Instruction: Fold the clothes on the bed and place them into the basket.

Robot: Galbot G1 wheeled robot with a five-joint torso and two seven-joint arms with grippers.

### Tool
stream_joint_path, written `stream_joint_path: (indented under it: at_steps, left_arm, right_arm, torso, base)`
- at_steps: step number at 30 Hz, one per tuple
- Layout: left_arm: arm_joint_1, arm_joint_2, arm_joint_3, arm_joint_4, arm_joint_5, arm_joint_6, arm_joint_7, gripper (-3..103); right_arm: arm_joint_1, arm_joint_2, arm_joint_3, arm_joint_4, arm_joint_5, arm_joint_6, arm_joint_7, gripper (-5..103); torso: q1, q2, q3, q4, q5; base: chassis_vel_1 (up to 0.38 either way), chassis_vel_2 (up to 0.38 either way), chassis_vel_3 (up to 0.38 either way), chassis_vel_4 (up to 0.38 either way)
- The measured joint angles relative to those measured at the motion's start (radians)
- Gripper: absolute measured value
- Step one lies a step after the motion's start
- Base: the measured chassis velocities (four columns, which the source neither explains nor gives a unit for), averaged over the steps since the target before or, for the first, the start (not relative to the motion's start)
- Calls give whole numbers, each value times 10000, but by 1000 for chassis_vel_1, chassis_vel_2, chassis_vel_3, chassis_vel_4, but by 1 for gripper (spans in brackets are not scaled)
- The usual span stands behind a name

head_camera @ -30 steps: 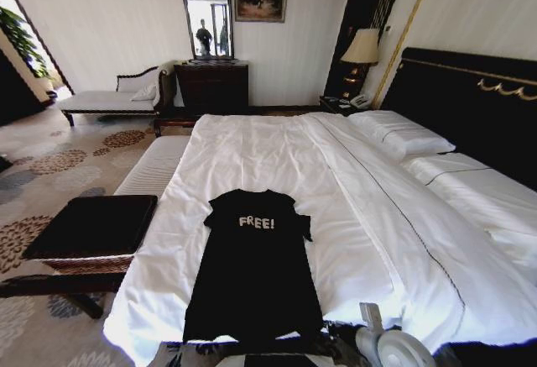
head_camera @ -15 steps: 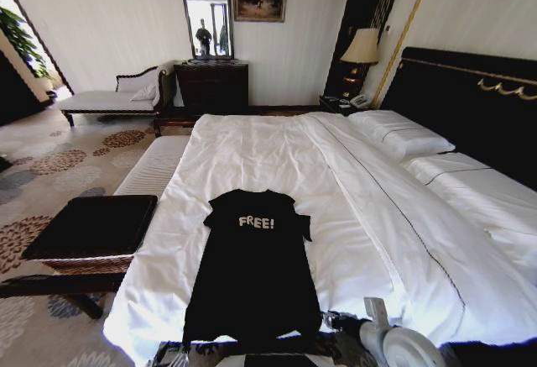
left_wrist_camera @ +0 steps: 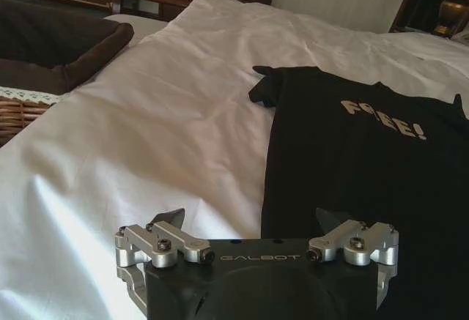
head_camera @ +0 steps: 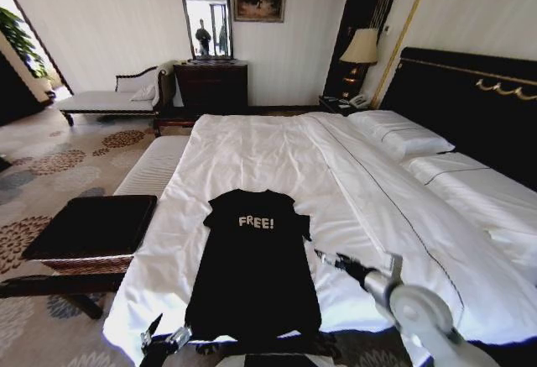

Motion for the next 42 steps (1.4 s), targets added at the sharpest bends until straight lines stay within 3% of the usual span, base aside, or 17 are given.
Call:
stream_joint_path:
  at_steps: [6, 11, 21, 28, 34, 36, 38, 42]
  left_arm:
    - [-475, 32, 40, 61, 74, 124, -57, 100]
    - [-923, -20, 84, 54, 198, 182, -52, 100]
    - [-1080, -50, 160, -265, 145, 178, 205, 100]
    - [-1199, -110, 215, -334, 17, 157, 273, 100]
    - [-1246, -244, 313, -346, -20, 168, 275, 100]
    - [-1237, -280, 324, -346, -27, 175, 275, 100]
    - [-1222, -280, 324, -346, -29, 177, 274, 100]
    - [-1155, -309, 291, -377, -42, 178, 274, 100]
  right_arm:
    - [2376, 316, -924, -2461, 361, 94, -300, 100]
    - [3849, 1315, -1598, -5059, -174, 435, -1296, 100]
    - [4732, 2534, -1862, -6551, -1034, 915, -1662, 100]
    - [4885, 2706, -1576, -6999, -1224, 999, -1707, 99]
    - [4710, 2770, -1340, -7007, -905, 989, -1702, 90]
    - [4676, 2823, -1281, -7050, -752, 949, -1681, 79]
    - [4669, 2832, -1281, -7064, -741, 937, -1679, 79]
    - [4657, 2891, -1281, -7131, -709, 887, -1674, 57]
  torso:
    - [0, 0, 0, 3, -3]
    - [1, 0, 0, -2, 0]
    - [0, 0, -2, 1, -3]
    - [0, 1, -2, 0, -3]
    - [-2, 3, -3, -2, -3]
    - [-2, 3, -3, -3, -4]
    - [-2, 3, -3, -3, -4]
    - [-2, 3, -3, -3, -3]
  base:
    - [0, 0, 0, 0]
    - [0, 0, 0, 0]
    - [0, 0, 0, 0]
    - [0, 0, 0, 0]
    - [0, 0, 0, 0]
    - [0, 0, 0, 0]
    - [0, 0, 0, 0]
    - [0, 0, 0, 0]
